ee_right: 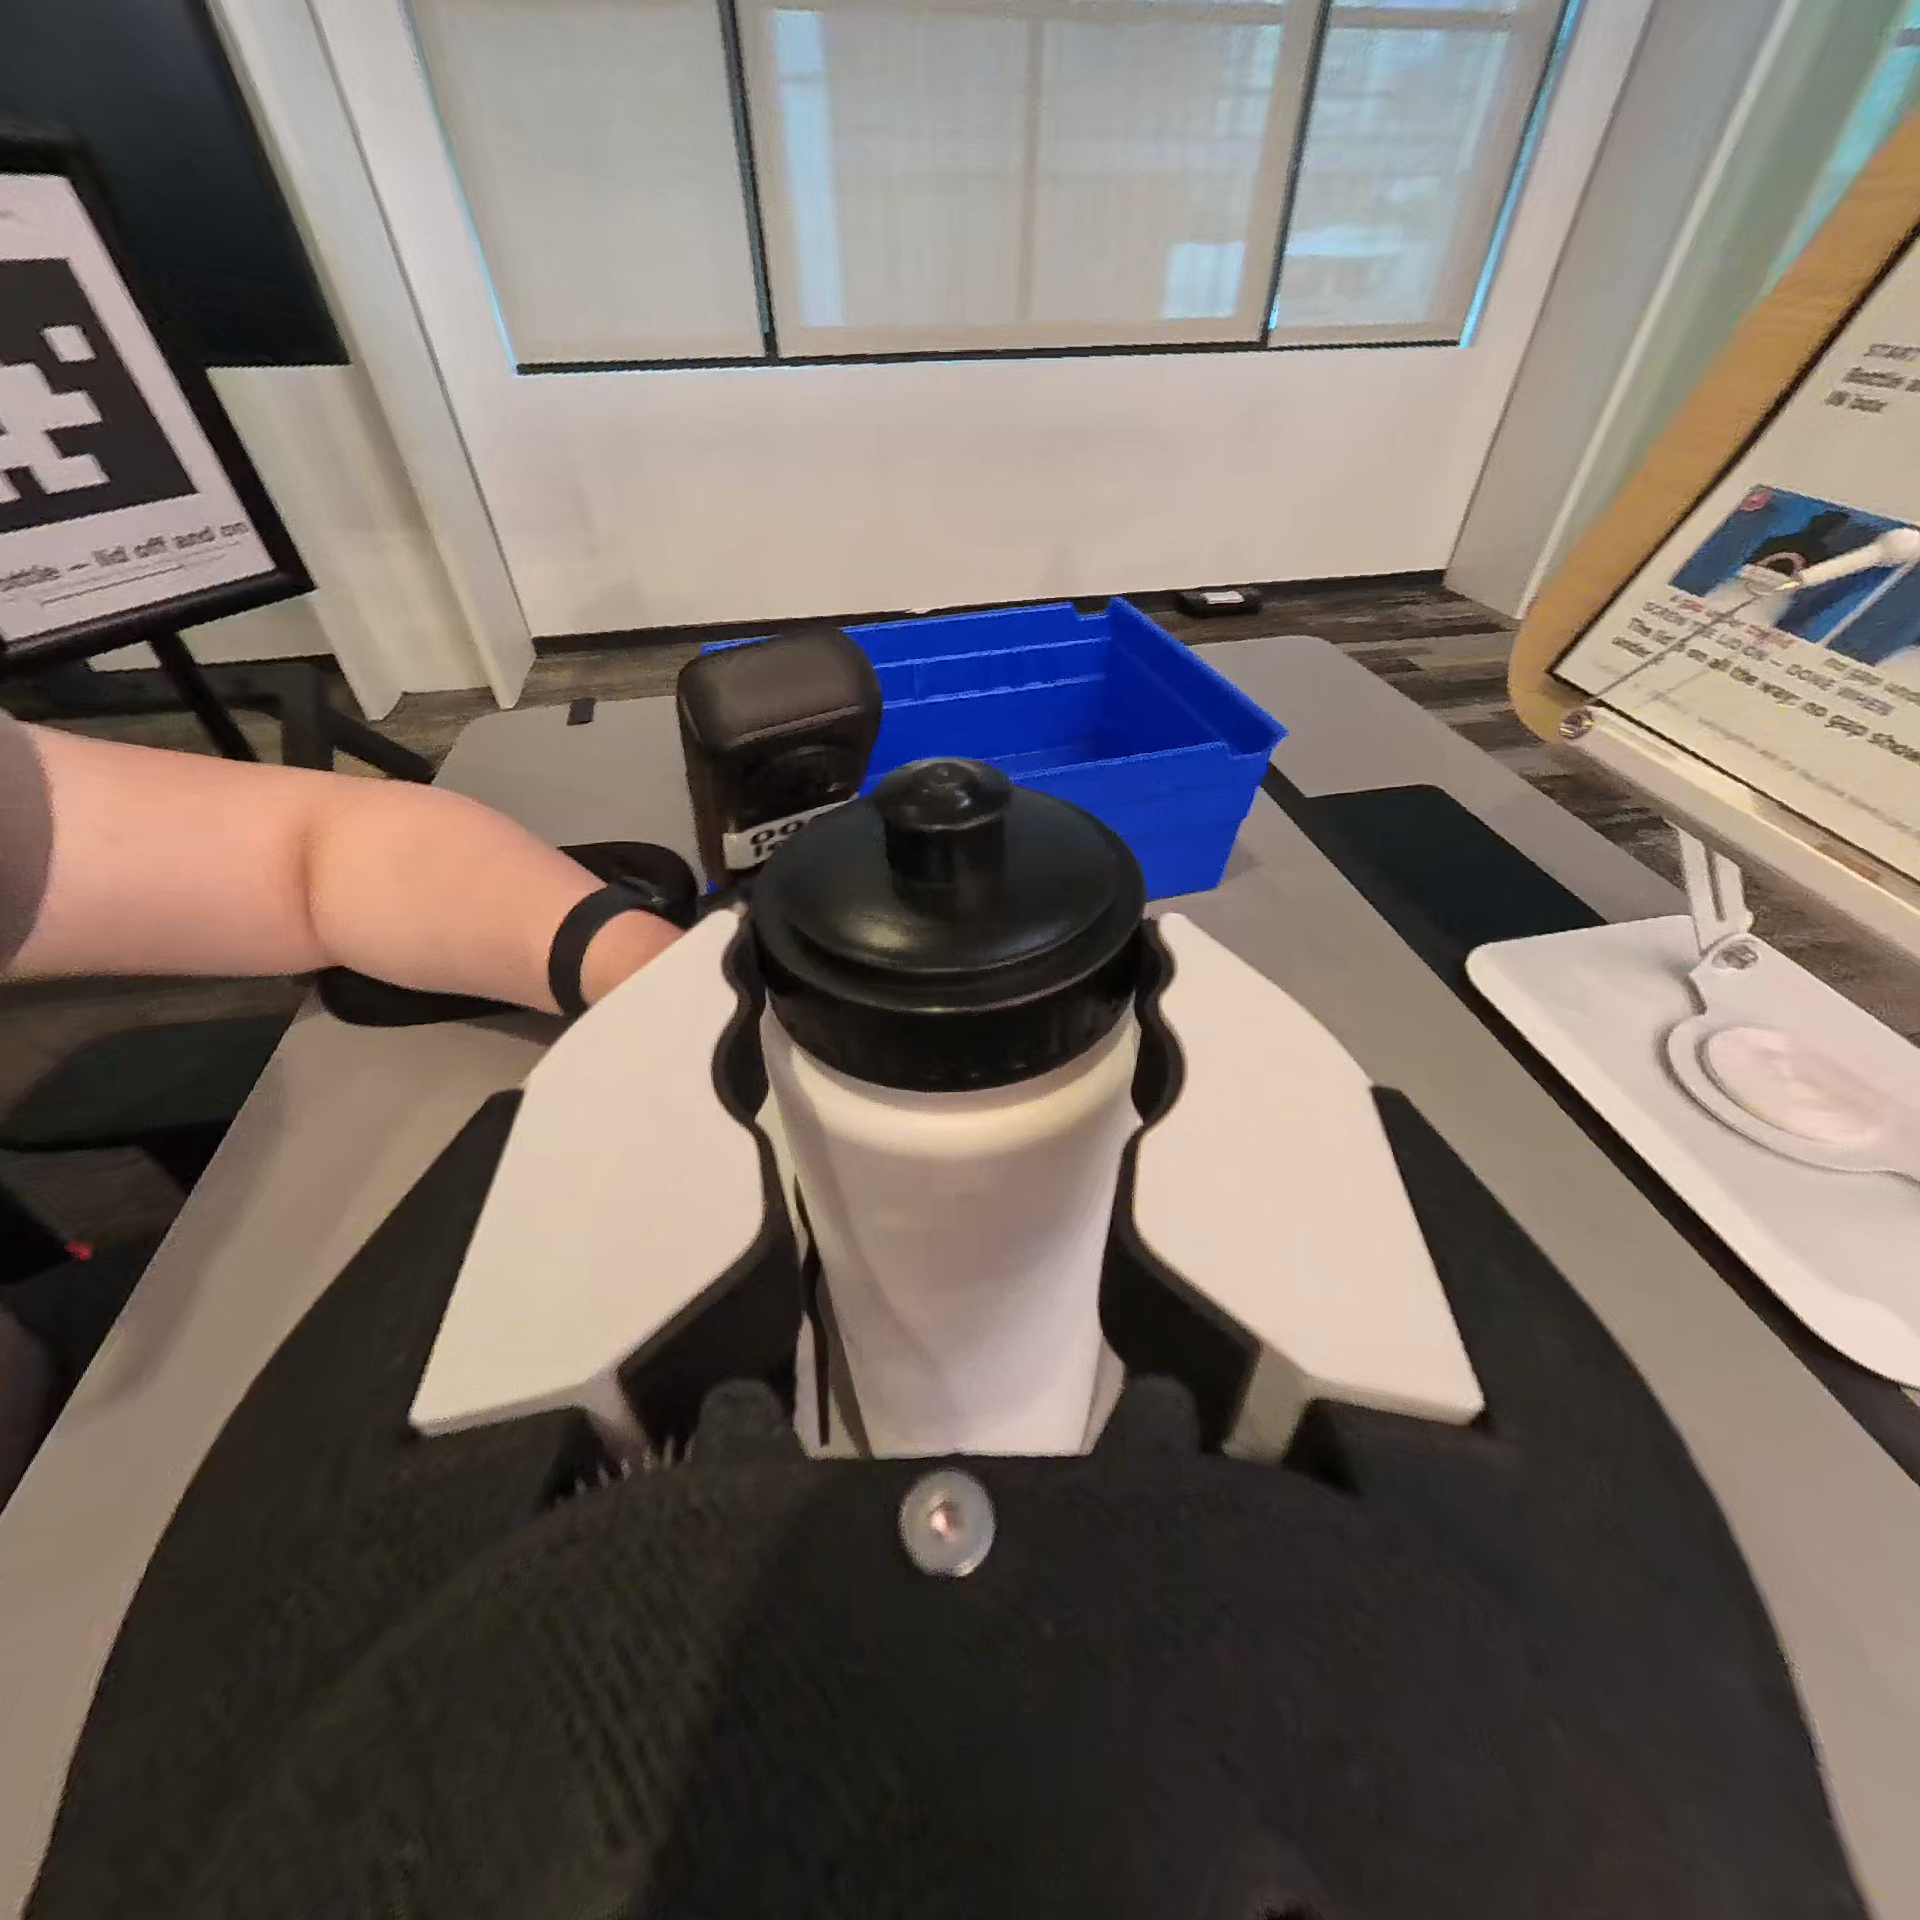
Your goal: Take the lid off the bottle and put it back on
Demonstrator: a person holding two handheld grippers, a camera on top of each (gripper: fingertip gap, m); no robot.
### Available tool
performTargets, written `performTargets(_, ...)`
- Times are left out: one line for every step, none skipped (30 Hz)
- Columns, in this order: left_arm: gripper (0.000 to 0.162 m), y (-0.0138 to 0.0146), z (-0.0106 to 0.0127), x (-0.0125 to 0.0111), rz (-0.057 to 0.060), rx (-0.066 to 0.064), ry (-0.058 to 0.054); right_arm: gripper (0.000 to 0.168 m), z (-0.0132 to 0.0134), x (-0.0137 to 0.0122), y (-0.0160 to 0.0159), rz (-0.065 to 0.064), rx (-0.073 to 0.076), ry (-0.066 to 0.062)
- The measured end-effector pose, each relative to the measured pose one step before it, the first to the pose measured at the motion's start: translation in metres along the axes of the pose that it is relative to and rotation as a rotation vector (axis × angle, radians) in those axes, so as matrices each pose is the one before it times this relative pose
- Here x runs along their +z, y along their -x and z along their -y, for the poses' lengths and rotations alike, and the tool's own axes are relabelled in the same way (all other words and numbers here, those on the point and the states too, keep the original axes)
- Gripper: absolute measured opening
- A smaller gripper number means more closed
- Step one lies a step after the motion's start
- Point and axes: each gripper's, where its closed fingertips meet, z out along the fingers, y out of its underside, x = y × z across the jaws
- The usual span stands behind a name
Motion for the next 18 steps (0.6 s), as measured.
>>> performTargets(0.097, 0.00342, -0.00017, -0.00053, 0.0264, -0.0086, 0.0028, 0.070, 0.00039, 0.00184, -0.00227, -0.0284, 0.0107, -0.0105)
performTargets(0.097, 0.00379, -0.00055, -0.00048, 0.0293, -0.0083, 0.0074, 0.071, 0.00028, 0.00178, -0.00261, -0.0313, 0.0108, -0.0091)
performTargets(0.097, 0.00373, -0.00056, -0.00046, 0.0271, -0.0083, 0.0094, 0.071, 0.00025, 0.00166, -0.00296, -0.0395, 0.0088, -0.0084)
performTargets(0.097, 0.00410, -0.00051, -0.00043, 0.0258, -0.0102, 0.0059, 0.071, 0.00024, 0.00179, -0.00346, -0.0509, 0.0091, -0.0110)
performTargets(0.097, 0.00415, -0.00031, -0.00043, 0.0218, -0.0103, 0.0011, 0.071, 0.00015, 0.00211, -0.00365, -0.0603, 0.0156, -0.0130)
performTargets(0.097, 0.00473, -0.00057, -0.00054, 0.0251, -0.0082, 0.0052, 0.071, 0.00018, 0.00188, -0.00317, -0.0655, 0.0153, -0.0149)
performTargets(0.097, 0.00283, -0.00061, -0.00026, 0.0122, -0.0043, 0.0084, 0.071, 0.00032, 0.00118, -0.00130, -0.0587, 0.0003, -0.0182)
performTargets(0.097, 0.00161, -0.00056, -0.00028, 0.0101, 0.0062, 0.0064, 0.071, 0.00032, 0.00052, 0.00032, -0.0466, -0.0144, -0.0159)
performTargets(0.097, 0.00078, -0.00032, -0.00041, 0.0063, 0.0093, 0.0050, 0.071, 0.00031, 0.00014, 0.00121, -0.0296, -0.0176, -0.0085)
performTargets(0.097, -0.00032, -0.00013, -0.00055, -0.0036, 0.0030, 0.0006, 0.071, 0.00014, 0.00029, 0.00149, -0.0070, -0.0143, 0.0041)
performTargets(0.097, -0.00015, 0.00014, -0.00073, -0.0044, 0.0034, -0.0026, 0.070, -0.00014, 0.00037, 0.00161, 0.0171, -0.0174, 0.0146)
performTargets(0.097, -0.00006, 0.00022, -0.00068, -0.0095, -0.0023, -0.0038, 0.070, 0.00007, -0.00021, 0.00130, 0.0352, -0.0193, 0.0125)
performTargets(0.097, -0.00060, 0.00021, -0.00022, -0.0154, -0.0038, -0.0042, 0.069, 0.00094, -0.00079, 0.00163, 0.0525, -0.0019, 0.0020)
performTargets(0.097, -0.00101, 0.00027, 0.00009, -0.0169, -0.0020, -0.0036, 0.073, 0.00238, -0.00165, 0.00216, 0.0679, 0.0238, -0.0088)
performTargets(0.097, -0.00213, 0.00020, 0.00046, -0.0219, 0.0027, -0.0045, 0.077, 0.00295, -0.00247, 0.00165, 0.0690, 0.0421, -0.0138)
performTargets(0.097, -0.00375, 0.00021, 0.00091, -0.0280, 0.0086, -0.0040, 0.079, 0.00315, -0.00328, 0.00099, 0.0624, 0.0420, -0.0166)
performTargets(0.097, -0.00303, -0.00004, 0.00109, -0.0163, 0.0136, -0.0001, 0.079, 0.00251, -0.00359, 0.00085, 0.0540, 0.0308, -0.0134)
performTargets(0.097, -0.00305, 0.00028, 0.00092, -0.0133, 0.0086, 0.0006, 0.079, 0.00094, -0.00352, -0.00036, 0.0360, 0.0185, -0.0011)
